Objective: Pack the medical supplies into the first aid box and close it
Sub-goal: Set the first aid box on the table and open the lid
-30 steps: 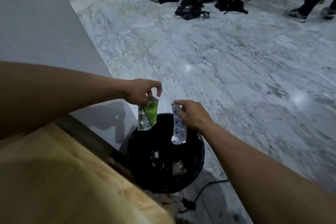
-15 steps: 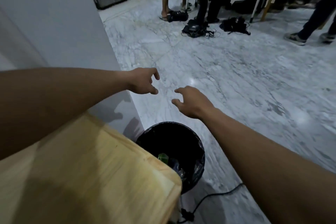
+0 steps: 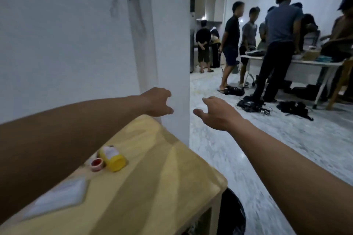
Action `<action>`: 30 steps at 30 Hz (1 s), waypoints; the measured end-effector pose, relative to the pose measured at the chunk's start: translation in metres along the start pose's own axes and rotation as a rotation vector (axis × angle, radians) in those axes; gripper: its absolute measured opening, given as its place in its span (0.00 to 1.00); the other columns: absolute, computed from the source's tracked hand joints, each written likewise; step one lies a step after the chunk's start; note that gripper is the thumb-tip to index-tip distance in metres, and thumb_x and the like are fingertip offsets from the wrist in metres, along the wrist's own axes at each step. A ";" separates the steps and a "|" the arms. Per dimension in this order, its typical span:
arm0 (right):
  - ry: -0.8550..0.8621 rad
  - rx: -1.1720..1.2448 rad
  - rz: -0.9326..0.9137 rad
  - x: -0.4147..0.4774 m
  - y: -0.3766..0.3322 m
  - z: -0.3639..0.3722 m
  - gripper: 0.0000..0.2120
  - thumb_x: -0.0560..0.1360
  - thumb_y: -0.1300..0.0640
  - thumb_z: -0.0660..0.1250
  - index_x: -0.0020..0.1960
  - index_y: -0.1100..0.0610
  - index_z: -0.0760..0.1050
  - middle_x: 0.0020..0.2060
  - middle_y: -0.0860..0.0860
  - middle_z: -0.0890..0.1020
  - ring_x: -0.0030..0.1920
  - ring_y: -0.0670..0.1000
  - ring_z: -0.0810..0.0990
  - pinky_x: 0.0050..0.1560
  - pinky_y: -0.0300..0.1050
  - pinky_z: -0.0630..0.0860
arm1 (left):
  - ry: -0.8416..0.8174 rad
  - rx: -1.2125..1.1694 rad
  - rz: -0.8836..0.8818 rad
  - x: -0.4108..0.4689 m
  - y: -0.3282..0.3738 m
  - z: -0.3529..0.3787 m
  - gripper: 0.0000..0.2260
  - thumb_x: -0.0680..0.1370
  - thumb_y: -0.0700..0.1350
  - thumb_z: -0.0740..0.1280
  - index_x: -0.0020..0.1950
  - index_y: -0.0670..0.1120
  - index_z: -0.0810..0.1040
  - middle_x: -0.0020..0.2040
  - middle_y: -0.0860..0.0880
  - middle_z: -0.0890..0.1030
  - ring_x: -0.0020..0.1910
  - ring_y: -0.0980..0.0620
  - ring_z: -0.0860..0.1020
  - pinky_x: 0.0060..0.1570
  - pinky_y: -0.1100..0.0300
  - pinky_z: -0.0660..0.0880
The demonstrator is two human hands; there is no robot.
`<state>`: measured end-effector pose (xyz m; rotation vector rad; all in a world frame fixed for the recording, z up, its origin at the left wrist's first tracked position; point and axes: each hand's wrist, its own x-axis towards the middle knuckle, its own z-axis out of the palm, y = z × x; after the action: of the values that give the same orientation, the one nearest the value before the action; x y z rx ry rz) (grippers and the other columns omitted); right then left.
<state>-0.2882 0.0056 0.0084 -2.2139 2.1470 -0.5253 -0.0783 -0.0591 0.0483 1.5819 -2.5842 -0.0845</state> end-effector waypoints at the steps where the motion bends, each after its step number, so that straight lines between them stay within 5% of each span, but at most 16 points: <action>1: 0.004 0.001 -0.027 -0.002 -0.015 -0.006 0.32 0.80 0.39 0.56 0.75 0.59 0.65 0.71 0.55 0.71 0.71 0.56 0.68 0.65 0.53 0.69 | 0.022 -0.002 -0.028 -0.017 -0.009 -0.010 0.34 0.76 0.56 0.68 0.77 0.44 0.61 0.75 0.46 0.67 0.72 0.45 0.67 0.68 0.54 0.66; 18: 0.027 0.127 -0.595 -0.029 -0.291 -0.017 0.37 0.80 0.37 0.56 0.79 0.60 0.59 0.76 0.59 0.65 0.76 0.56 0.63 0.72 0.50 0.61 | 0.289 0.024 -0.574 -0.302 -0.163 -0.079 0.31 0.76 0.55 0.69 0.76 0.46 0.65 0.75 0.46 0.68 0.73 0.46 0.66 0.70 0.55 0.62; 30: -0.155 0.163 -0.827 -0.044 -0.385 0.044 0.35 0.80 0.37 0.56 0.78 0.59 0.59 0.76 0.57 0.66 0.75 0.56 0.65 0.72 0.51 0.63 | 0.290 0.001 -0.738 -0.360 -0.197 -0.054 0.29 0.73 0.54 0.71 0.73 0.48 0.70 0.71 0.46 0.73 0.69 0.45 0.70 0.65 0.54 0.67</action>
<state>0.0954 0.0605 0.0494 -2.8421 0.9969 -0.4774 0.2649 0.1719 0.0582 2.2576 -1.6847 0.0814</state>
